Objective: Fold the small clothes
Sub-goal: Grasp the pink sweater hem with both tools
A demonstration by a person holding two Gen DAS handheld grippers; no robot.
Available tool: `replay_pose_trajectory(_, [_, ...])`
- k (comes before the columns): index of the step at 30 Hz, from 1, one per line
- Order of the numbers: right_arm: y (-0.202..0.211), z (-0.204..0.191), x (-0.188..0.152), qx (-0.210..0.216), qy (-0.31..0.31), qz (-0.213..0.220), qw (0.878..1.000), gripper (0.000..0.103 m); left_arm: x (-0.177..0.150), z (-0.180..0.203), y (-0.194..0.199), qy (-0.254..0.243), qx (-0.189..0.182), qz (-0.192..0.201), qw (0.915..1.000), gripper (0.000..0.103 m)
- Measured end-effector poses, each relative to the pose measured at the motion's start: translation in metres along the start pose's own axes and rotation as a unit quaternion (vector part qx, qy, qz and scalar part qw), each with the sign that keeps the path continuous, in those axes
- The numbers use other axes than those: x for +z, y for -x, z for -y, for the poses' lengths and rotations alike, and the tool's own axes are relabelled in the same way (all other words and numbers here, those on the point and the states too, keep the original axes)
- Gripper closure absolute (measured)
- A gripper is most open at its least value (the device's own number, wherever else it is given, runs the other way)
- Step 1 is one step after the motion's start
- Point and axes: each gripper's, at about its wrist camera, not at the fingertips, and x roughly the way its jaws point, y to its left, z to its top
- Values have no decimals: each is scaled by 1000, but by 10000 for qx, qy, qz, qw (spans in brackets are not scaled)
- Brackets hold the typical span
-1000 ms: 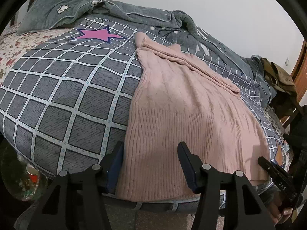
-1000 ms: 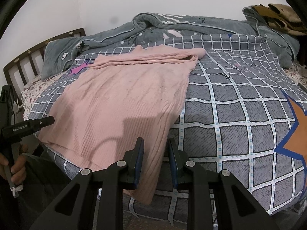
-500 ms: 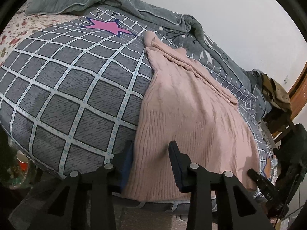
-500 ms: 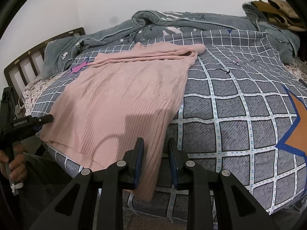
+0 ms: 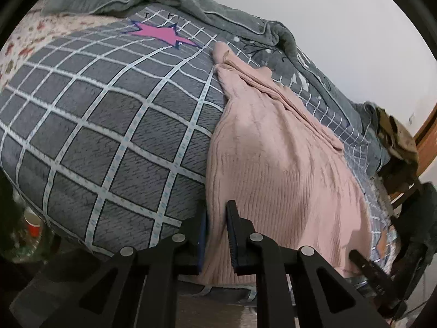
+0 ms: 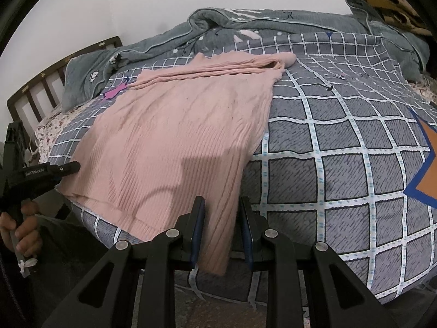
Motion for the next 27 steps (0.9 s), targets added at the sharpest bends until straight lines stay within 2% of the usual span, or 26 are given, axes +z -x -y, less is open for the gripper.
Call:
replay_pose_trajectory(9, [2,-2,-2,27,-24,-61,10000,78,-4,0,2,-18,-130,-140,9998,88])
replay_pose_trajectory(10, [1,-2,-2,35,-49,-64,10000,81,-4,0,2,-4,-126,-155,9998,93])
replay_pose_trajectory(11, [1,-2,-2,90,-88,-91,9999,93,-3,-1,1,9,-130,-200,9997,95])
replay_pose_trajectory(12, [0,-1,-1,193,-171,-152,9996,97,-2,-2,1,28,-157,-213,9996,96])
replay_pose_trajectory(16, [5,-2,3,394,-341,-158,9985,97,4,-1,17,93,-251,-38,9996,96])
replay_pose_trajectory(17, [10,-2,7,470,-379,-93,9981,98,7,-1,21,137,-341,-5,9993,96])
replay_pose_trajectory(19, [19,-2,14,651,-460,55,9968,98,17,-1,29,228,-833,-28,9963,96])
replay_pose_trajectory(20, [25,-3,20,756,-486,145,9958,98,21,-1,33,260,-957,3,9951,96])
replay_pose_trajectory(25, [53,-11,58,1105,-517,637,9905,98,61,15,53,334,-1324,290,9902,96])
replay_pose_trajectory(27, [60,-10,75,1257,-601,793,9871,98,80,24,57,358,-1358,409,9892,96])
